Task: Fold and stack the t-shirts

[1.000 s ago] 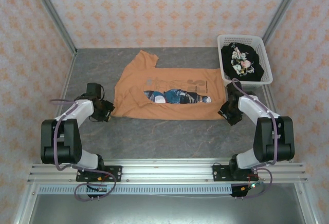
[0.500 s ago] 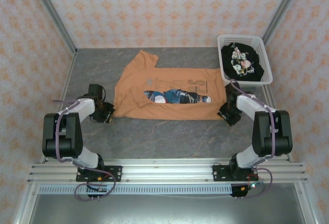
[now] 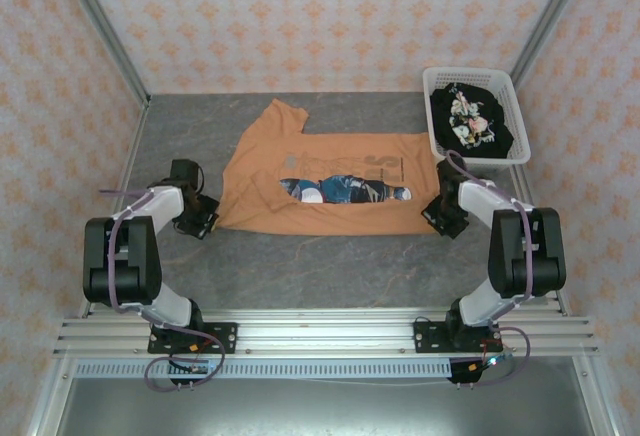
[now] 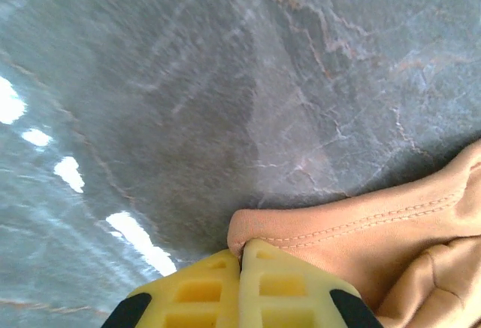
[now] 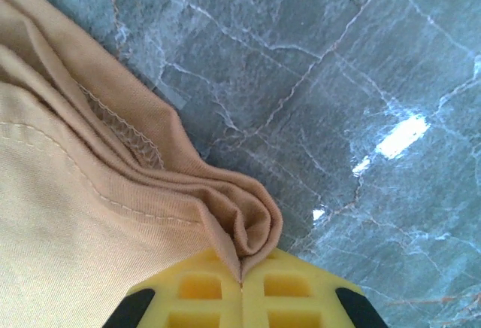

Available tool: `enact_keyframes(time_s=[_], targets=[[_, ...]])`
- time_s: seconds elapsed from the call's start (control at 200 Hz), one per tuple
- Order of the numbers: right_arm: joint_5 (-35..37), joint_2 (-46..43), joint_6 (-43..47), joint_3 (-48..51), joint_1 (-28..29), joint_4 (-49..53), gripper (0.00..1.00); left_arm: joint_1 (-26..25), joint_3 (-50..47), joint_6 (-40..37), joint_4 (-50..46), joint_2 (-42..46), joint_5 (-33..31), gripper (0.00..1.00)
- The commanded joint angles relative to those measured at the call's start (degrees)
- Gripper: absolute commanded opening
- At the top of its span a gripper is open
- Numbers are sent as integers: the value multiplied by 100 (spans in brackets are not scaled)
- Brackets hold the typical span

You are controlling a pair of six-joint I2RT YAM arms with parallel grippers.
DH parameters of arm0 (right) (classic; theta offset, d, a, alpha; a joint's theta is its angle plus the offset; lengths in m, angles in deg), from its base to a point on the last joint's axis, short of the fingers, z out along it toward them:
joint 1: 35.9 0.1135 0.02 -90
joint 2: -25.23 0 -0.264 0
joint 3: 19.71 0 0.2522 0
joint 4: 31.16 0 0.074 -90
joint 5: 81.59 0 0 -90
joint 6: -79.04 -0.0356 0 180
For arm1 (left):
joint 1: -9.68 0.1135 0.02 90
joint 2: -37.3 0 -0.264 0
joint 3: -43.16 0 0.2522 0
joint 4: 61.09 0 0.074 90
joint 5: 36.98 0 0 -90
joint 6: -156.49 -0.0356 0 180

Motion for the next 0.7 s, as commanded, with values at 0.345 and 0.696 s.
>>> enact_keyframes(time_s=[0.345,0.696], targets=[[114,-762,-564,703,467,901,0,369,-200,-663,-1778,843,-1569,0],[-301,-1232,-784,1299,767,978,10,712,-672,-688,-1602,921,-1630,26]])
